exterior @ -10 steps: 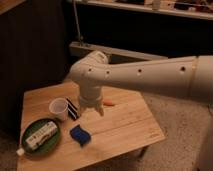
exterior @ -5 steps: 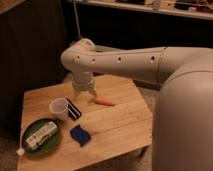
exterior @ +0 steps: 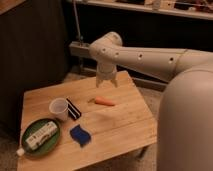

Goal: Move the arm in a circular motion

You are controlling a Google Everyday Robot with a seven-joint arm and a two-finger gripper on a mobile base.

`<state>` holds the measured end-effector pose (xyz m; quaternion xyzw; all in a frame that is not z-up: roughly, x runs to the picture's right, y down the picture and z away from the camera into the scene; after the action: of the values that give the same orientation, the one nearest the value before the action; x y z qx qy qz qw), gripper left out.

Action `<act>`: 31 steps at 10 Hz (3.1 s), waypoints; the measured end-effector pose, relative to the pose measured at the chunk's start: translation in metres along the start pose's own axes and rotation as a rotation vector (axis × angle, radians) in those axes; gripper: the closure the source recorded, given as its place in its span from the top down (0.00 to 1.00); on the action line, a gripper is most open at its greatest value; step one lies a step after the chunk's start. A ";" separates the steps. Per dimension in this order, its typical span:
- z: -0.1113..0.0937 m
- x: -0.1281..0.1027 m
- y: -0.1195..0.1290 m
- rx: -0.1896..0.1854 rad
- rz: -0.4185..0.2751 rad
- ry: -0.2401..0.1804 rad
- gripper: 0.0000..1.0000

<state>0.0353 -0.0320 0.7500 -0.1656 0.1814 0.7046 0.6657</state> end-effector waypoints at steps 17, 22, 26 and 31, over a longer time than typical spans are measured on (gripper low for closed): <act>-0.034 0.213 -0.076 -0.078 0.028 0.114 0.65; -0.032 0.209 0.055 -0.139 -0.221 0.171 0.65; -0.034 0.147 0.135 -0.119 -0.336 0.128 0.65; -0.023 0.034 0.104 -0.029 -0.235 0.024 0.65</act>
<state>-0.0703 -0.0181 0.7172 -0.2036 0.1587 0.6224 0.7389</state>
